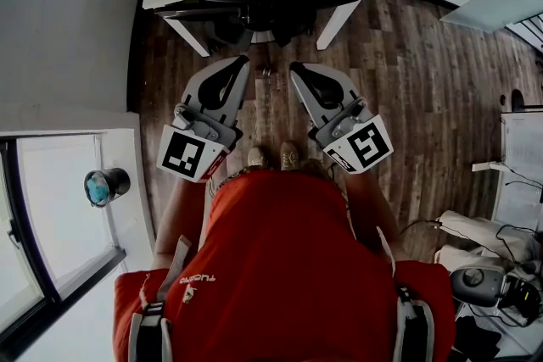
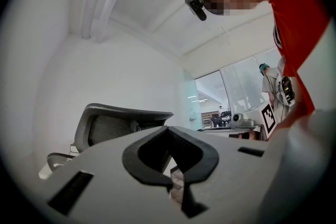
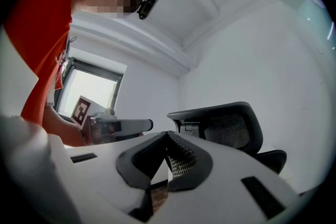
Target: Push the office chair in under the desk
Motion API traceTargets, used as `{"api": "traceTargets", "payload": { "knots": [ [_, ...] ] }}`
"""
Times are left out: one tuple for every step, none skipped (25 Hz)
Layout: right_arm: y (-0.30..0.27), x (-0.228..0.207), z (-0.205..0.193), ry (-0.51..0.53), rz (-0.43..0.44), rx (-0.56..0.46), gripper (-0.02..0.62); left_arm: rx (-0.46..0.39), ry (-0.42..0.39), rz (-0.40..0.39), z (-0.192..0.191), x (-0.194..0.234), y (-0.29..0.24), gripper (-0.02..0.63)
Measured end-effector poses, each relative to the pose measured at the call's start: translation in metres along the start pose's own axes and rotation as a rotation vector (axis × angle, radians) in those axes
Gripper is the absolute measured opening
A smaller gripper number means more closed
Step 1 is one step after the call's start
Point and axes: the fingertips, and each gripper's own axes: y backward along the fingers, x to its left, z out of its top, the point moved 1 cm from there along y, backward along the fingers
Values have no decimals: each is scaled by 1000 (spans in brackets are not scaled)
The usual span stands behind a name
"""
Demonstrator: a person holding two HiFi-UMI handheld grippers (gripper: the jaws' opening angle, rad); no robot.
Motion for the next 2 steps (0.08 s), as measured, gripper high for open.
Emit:
{"api": "traceTargets", "payload": {
  "knots": [
    [0,0,0,-1,0,0,25,-3,1,-2,0,0,0,8],
    [0,-1,0,-1,-1,-1,25,-10,4,-5,1,-1,-1,9]
  ]
}}
